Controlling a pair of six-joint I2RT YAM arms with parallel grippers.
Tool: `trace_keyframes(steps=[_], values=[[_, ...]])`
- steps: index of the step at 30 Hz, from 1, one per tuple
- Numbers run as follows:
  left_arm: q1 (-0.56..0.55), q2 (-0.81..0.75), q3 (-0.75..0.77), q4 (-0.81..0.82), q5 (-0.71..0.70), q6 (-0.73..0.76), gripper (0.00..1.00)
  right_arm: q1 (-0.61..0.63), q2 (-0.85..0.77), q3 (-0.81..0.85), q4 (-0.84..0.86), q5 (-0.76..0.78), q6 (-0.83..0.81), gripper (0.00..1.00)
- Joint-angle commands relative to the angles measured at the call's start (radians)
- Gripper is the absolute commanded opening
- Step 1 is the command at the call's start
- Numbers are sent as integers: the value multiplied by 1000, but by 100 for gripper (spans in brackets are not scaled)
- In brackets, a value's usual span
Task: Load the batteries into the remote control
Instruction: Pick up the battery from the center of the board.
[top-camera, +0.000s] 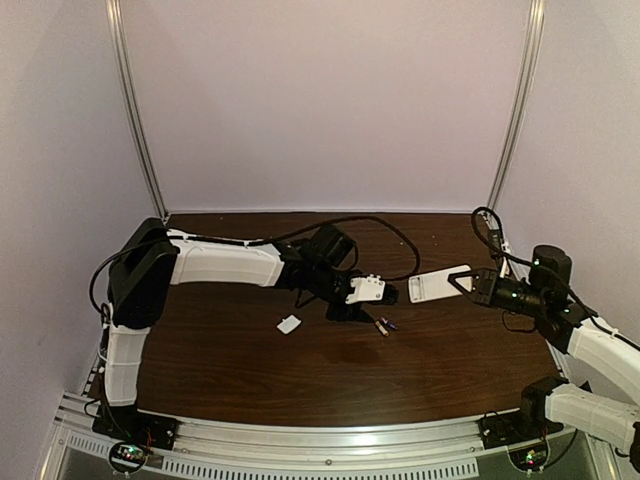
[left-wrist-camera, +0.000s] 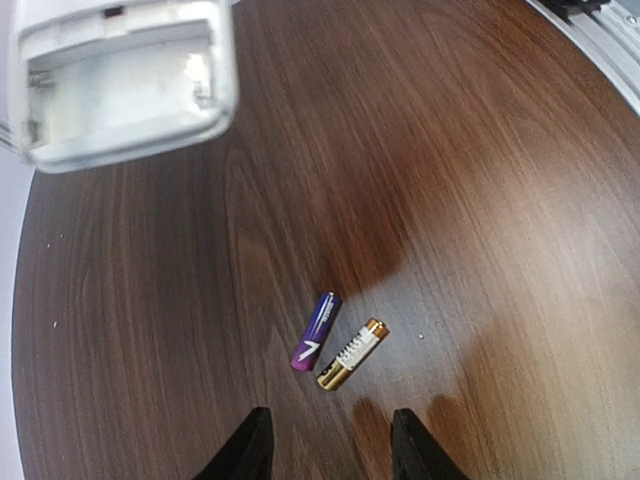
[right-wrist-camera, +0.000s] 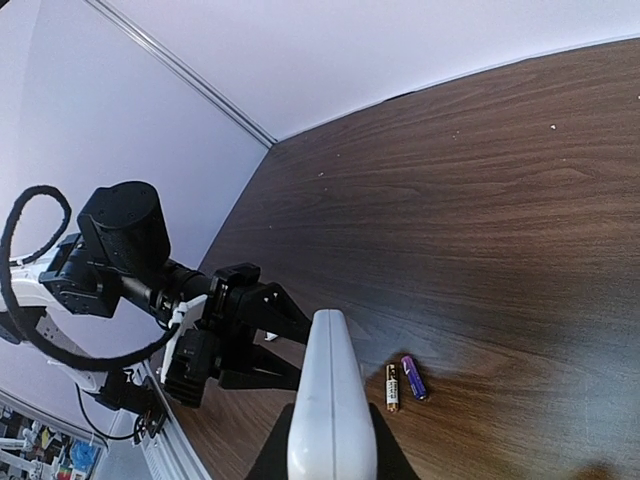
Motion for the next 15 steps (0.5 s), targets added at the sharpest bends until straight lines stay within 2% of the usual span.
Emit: trace_keyframes(steps=[1, 4, 8, 15], values=[[-26, 71, 86, -107, -20, 94, 40, -7, -25, 59, -44, 54, -17, 0], [-36, 114, 145, -134, -47, 117, 35, -10, -25, 73, -64, 73, -34, 0], [-44, 183, 250, -205, -71, 131, 34, -22, -28, 72, -84, 72, -34, 0], [-53, 231, 318, -244, -85, 161, 32, -42, -27, 72, -86, 57, -33, 0]])
